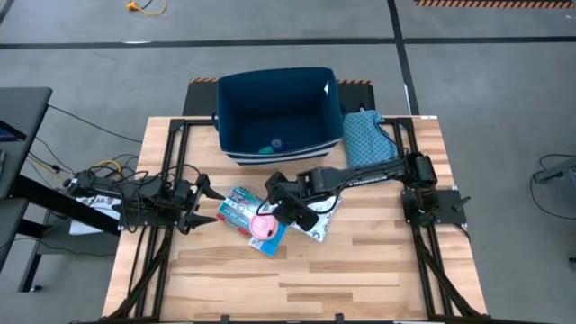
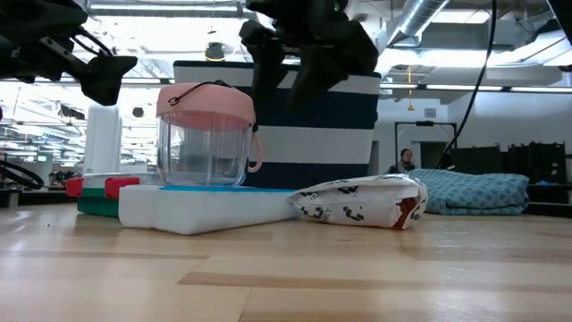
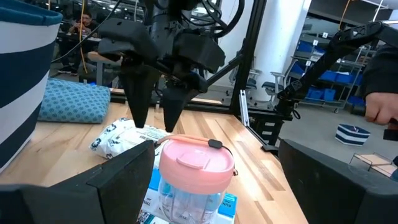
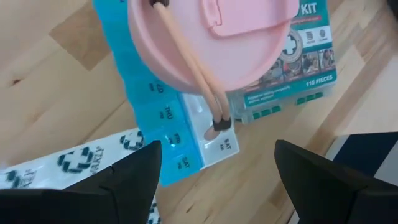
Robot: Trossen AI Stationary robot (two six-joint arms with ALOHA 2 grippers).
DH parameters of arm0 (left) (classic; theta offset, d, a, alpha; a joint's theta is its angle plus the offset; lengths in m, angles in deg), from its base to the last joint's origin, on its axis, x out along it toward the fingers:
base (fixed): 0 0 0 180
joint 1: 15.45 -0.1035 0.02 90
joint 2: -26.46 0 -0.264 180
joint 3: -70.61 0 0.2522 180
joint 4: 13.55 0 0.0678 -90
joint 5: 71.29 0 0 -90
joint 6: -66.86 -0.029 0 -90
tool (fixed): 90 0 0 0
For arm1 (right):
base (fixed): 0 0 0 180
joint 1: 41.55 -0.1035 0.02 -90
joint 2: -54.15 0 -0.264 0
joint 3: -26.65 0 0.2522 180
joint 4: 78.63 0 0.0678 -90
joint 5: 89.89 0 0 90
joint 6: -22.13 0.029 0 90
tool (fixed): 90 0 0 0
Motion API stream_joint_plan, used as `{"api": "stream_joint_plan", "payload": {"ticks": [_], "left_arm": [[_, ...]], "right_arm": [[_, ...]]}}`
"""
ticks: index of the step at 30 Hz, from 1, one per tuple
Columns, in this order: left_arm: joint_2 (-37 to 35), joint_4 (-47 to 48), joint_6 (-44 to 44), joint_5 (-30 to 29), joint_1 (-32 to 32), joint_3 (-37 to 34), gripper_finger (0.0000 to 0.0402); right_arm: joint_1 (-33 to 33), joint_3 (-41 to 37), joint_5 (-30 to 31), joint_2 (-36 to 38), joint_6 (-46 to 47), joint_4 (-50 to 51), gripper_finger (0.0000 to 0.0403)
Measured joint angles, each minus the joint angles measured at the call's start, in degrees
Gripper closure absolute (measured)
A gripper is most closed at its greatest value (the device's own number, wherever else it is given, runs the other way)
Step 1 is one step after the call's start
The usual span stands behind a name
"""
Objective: Pack medical supplies into shirt
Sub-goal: Put the pink water bottle into the blue patterned shirt
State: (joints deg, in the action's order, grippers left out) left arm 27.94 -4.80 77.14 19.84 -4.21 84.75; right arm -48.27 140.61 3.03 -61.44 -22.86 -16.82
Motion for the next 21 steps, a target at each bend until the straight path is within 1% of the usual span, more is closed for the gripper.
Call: {"api": "stream_joint_plan", "payload": {"ticks": [5, 9, 17, 20, 21], "left_arm": [[0.0, 0.0, 0.0, 0.0, 0.0, 0.0, 0.0068], [0.0, 0.0, 0.0, 0.0, 0.0, 0.0, 0.0068], [0.0, 0.0, 0.0, 0.0, 0.0, 0.0, 0.0068], [0.0, 0.0, 0.0, 0.0, 0.0, 0.0, 0.0068], [0.0, 0.0, 0.0, 0.0, 0.0, 0.0, 0.0068]], "right_arm": [[0.0, -0.4, 0.0, 0.0, -0.1, -2.3, 0.0101], [0.0, -0.4, -0.1, 0.0, -1.5, -2.2, 0.0101], [0.0, -0.4, -2.2, 0.0, -2.0, -2.3, 0.0101], [0.0, -0.2, -2.7, -2.0, -2.0, -3.7, 0.0101], [0.0, -0.5, -2.7, -2.3, -2.0, -2.0, 0.0101]]}}
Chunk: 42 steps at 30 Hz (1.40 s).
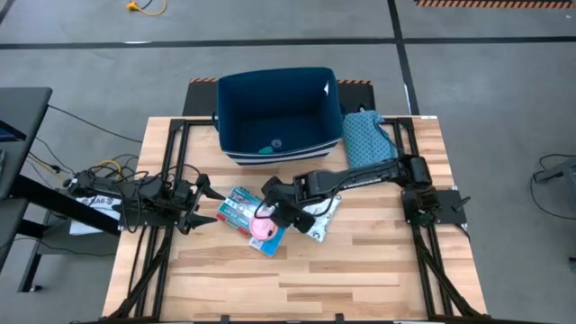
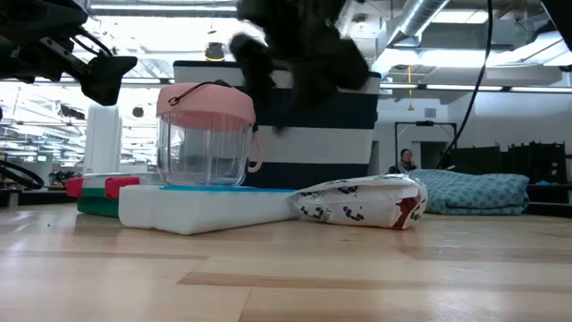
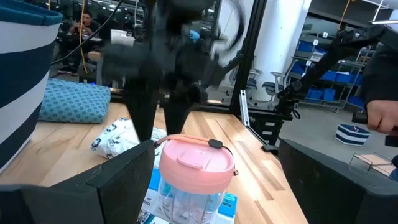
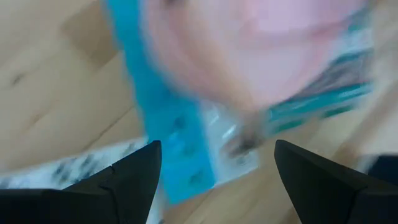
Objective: Pack medical supplies into shirt
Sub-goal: Put the pink water bottle into the blue patterned shirt
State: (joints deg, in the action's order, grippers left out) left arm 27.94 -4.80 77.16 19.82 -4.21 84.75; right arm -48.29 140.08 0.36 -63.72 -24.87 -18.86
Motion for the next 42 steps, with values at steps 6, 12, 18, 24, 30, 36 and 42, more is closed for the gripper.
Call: {"api": "stream_joint_plan", "payload": {"ticks": [6, 12, 18, 24, 30, 36, 42], "left_arm": [[0.0, 0.1, 0.5, 0.0, 0.0, 0.0, 0.0068], [0.0, 0.2, 0.9, 0.0, 0.0, 0.0, 0.0068], [0.0, 0.2, 0.9, 0.0, 0.0, 0.0, 0.0068], [0.0, 0.2, 0.9, 0.0, 0.0, 0.0, 0.0068], [0.0, 0.2, 0.9, 0.0, 0.0, 0.0, 0.0068], [0.0, 0.2, 0.9, 0.0, 0.0, 0.0, 0.0068], [0.0, 0.3, 0.9, 0.0, 0.0, 0.0, 0.0068]], "right_arm": [[-0.4, 2.0, 1.4, -1.9, 0.7, 0.2, 0.0101], [-0.2, 2.3, 1.4, -1.8, -2.4, -1.1, 0.0101], [-0.2, 2.3, 1.1, -1.8, -3.2, -1.8, 0.0108], [-0.2, 2.3, 0.6, -1.8, -4.0, -1.9, 0.0153], [-0.2, 2.3, 0.5, -1.8, -4.0, -1.9, 0.0217], [-0.2, 2.3, 0.5, -1.8, -4.0, -1.9, 0.0280], [-0.2, 2.3, 0.5, -1.8, -4.0, -1.9, 0.0332]]}}
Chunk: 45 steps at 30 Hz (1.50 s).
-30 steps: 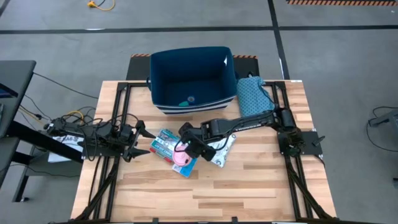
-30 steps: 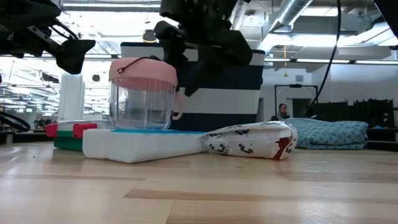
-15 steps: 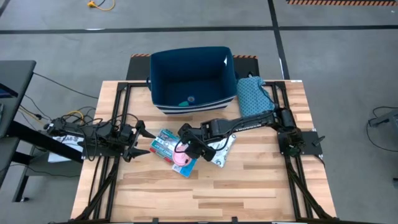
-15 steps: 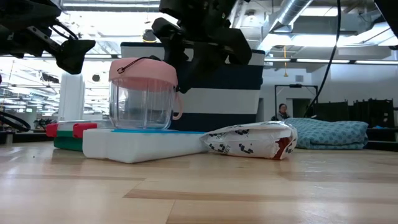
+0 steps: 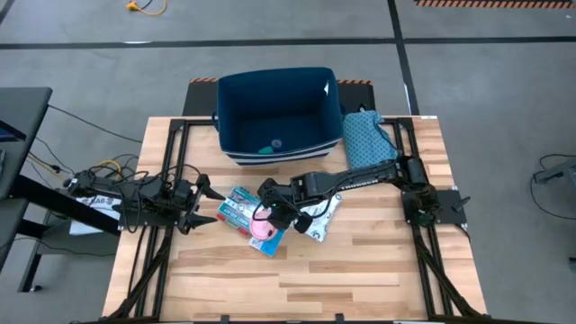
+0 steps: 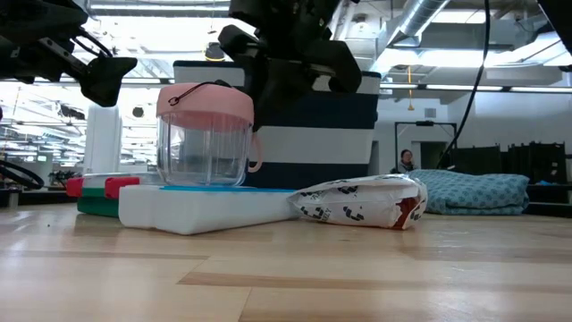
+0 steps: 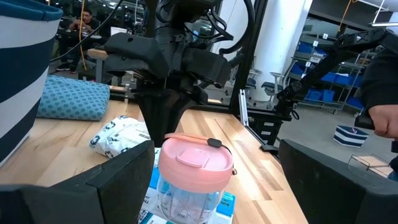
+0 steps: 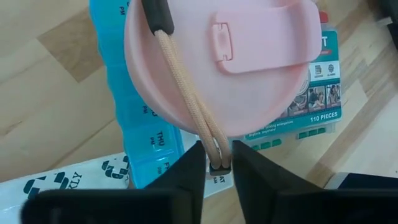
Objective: Pack medical supplies into shirt
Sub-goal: Put the pink water bottle into the blue patterned shirt
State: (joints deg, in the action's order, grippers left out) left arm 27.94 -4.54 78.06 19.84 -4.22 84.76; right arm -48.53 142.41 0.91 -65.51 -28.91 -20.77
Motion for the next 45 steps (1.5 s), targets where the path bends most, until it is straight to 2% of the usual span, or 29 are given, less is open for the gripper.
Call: {"api": "stream_joint_plan", "payload": {"ticks": [7, 17, 23, 29, 37, 42, 45], "left_arm": [[0.0, 0.1, 0.0, 0.0, 0.0, 0.0, 0.0068], [0.0, 0.4, 0.0, 0.0, 0.0, 0.0, 0.0068], [0.0, 1.5, 0.0, 0.0, 0.0, 0.0, 0.0068], [0.0, 1.6, 1.6, 0.0, 0.0, 0.0, 0.0068], [0.0, 1.5, 1.9, 0.0, 0.0, 0.0, 0.0068], [0.0, 1.5, 1.9, 0.0, 0.0, 0.0, 0.0068], [0.0, 1.5, 1.9, 0.0, 0.0, 0.0, 0.0068]], "right_arm": [[0.0, 0.0, 0.1, 0.0, 0.0, 0.0, 0.0393], [0.0, 0.0, 1.0, 0.0, 0.5, 0.3, 0.0398], [0.4, 0.8, 4.3, 0.0, 4.3, 3.0, 0.0401], [1.8, 4.7, 8.6, 0.1, 10.5, 8.3, 0.0401], [2.6, 13.6, 8.7, 0.1, 13.1, 12.5, 0.0402], [2.1, 19.8, 7.8, 0.1, 13.6, 14.3, 0.0402], [2.3, 22.4, 3.4, 0.1, 15.5, 14.8, 0.0402]]}}
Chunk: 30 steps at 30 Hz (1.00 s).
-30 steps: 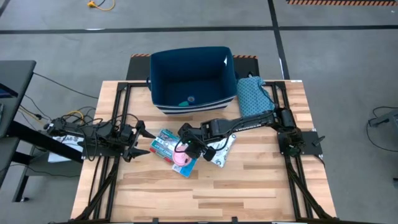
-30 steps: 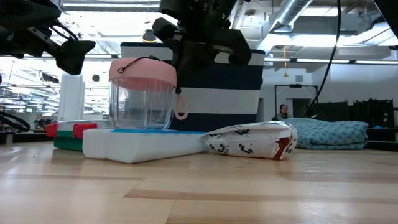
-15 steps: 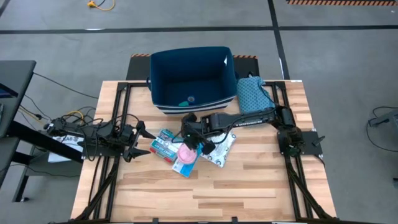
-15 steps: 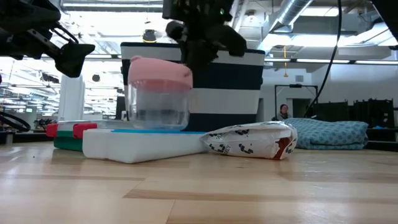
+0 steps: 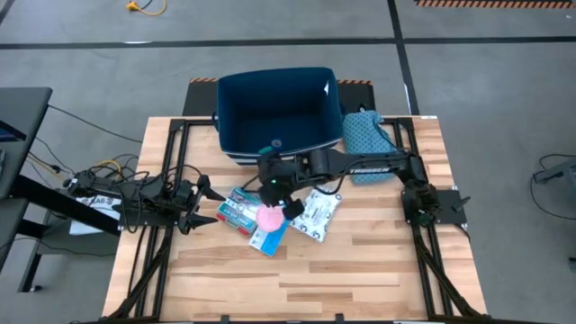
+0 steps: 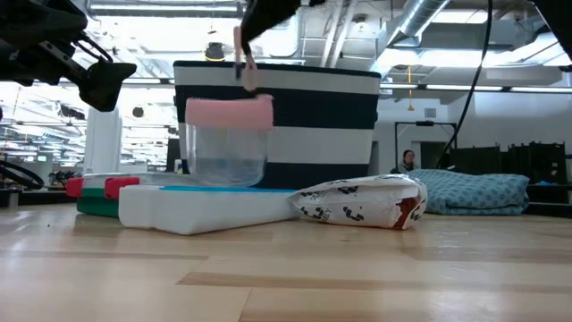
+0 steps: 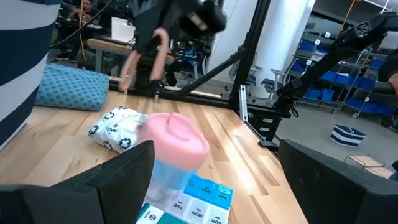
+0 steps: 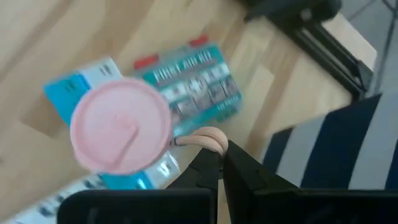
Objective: Pack medical supplies into shirt
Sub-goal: Put the pink water bottle into the blue patterned shirt
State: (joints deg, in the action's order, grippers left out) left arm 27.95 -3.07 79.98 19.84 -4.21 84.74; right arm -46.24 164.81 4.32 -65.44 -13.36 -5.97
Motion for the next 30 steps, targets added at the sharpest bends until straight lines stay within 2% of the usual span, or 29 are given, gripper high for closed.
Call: {"api": "stream_joint_plan", "payload": {"ticks": [13, 15, 20, 30], "left_arm": [[0.0, 0.0, 0.0, 0.0, 0.0, 0.0, 0.0068], [0.0, 0.1, 0.0, 0.0, 0.0, 0.0, 0.0068], [0.0, 0.7, 0.0, 0.0, 0.0, 0.0, 0.0068], [0.0, 0.8, 0.0, -0.5, 0.0, 0.0, 0.0068]], "right_arm": [[-0.1, 10.5, -1.5, 0.0, 2.6, 0.7, 0.0403], [-0.1, 10.0, -1.3, 1.4, 2.3, -2.4, 0.0403], [1.0, 10.6, 3.3, 5.9, -0.1, -3.8, 0.0403], [11.5, 10.6, 9.4, 15.2, -6.1, -23.0, 0.0403]]}}
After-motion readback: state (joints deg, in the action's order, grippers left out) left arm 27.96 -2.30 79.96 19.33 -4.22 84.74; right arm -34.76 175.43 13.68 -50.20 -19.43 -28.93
